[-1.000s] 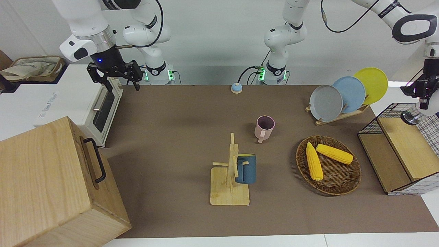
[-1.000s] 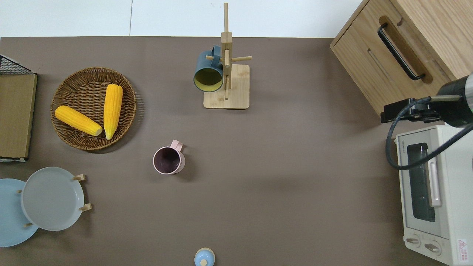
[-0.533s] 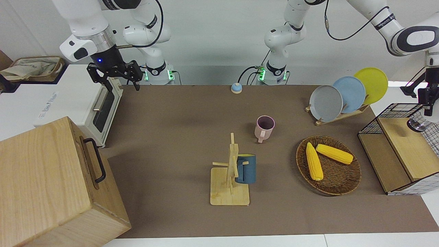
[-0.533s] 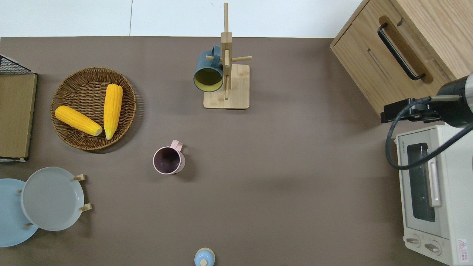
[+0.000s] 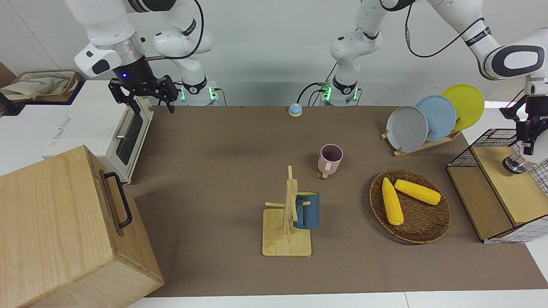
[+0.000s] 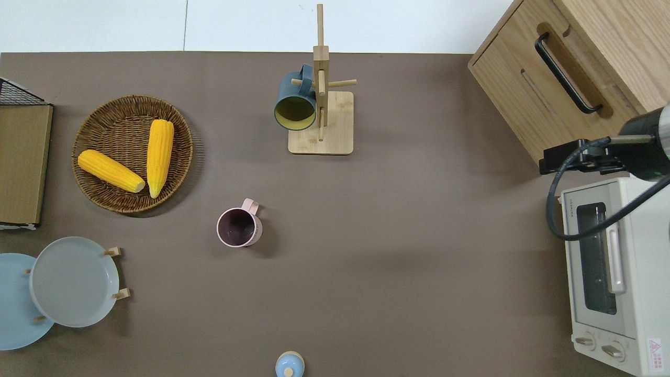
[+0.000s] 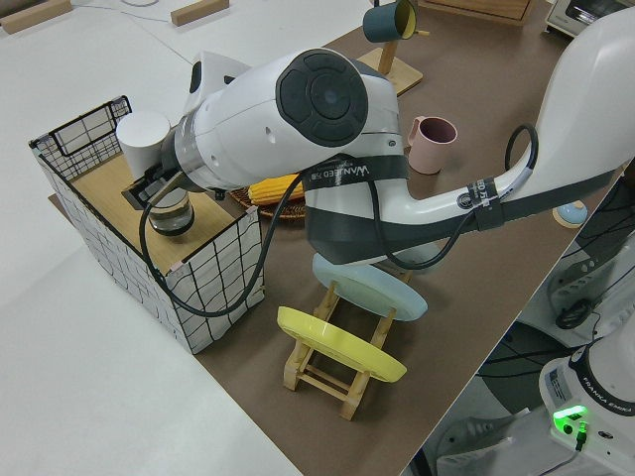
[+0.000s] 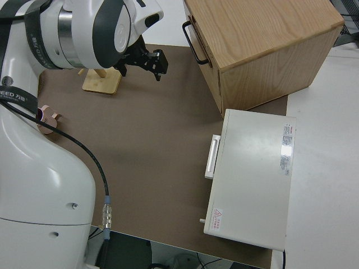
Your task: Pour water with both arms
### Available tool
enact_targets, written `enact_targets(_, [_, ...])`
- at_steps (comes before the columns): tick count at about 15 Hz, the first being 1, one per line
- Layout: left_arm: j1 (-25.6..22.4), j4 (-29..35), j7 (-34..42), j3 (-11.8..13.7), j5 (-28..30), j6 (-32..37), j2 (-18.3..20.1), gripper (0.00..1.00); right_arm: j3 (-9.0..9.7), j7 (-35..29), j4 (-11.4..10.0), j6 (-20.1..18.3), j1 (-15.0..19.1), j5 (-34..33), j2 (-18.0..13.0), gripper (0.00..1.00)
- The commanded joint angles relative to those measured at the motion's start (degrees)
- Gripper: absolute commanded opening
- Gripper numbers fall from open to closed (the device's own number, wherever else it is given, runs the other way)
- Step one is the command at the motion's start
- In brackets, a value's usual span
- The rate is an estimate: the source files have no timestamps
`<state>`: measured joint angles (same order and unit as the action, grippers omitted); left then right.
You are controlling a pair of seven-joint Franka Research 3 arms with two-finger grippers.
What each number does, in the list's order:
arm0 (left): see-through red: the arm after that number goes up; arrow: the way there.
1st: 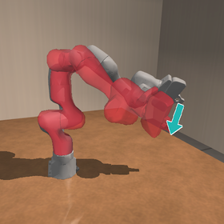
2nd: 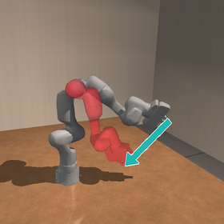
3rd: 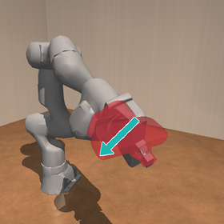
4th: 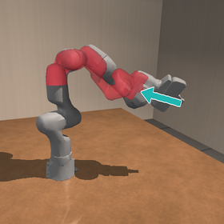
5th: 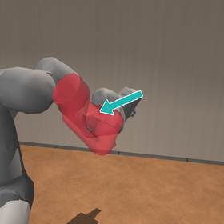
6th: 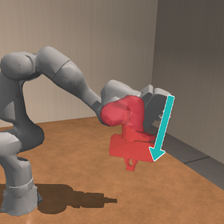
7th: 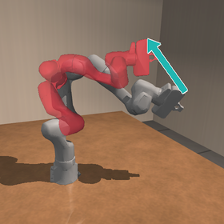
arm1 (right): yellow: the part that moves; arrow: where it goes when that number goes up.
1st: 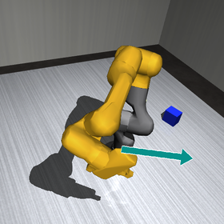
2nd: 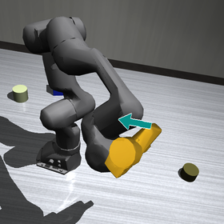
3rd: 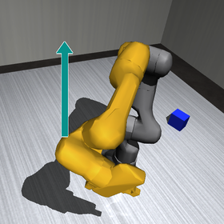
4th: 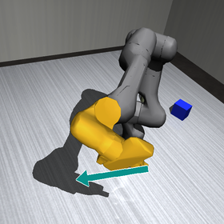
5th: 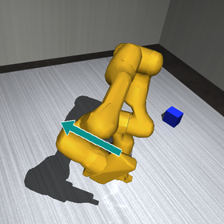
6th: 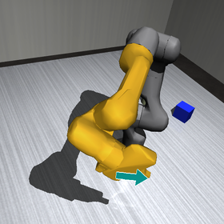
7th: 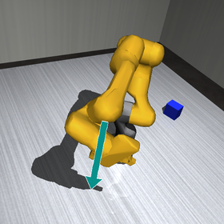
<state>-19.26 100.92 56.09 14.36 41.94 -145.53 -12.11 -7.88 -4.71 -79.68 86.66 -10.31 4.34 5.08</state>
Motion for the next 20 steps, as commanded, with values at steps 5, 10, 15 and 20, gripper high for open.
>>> enact_targets(5, [-0.2,-2.3,2.9,-0.7,3.0,-1.8,-2.2,0.99,0.06,0.9,-0.5,-0.5,-0.1,-0.9,-0.7,0.990])
enact_targets(10, [0.2,-3.1,1.6,-0.5,1.6,-1.2,-2.0,1.00,0.06,0.9,-0.5,-0.5,-0.1,-0.9,-0.7,0.990])
enact_targets(15, [0.1,-3.3,-9.8,1.5,-12.0,7.9,-0.9,1.00,0.06,0.9,-0.5,-0.5,-0.1,-0.9,-0.7,0.990])
enact_targets(20, [0.5,-4.2,-16.3,2.2,-18.9,16.7,-0.1,1.00,0.06,0.9,-0.5,-0.5,-0.1,-0.9,-0.7,0.990])
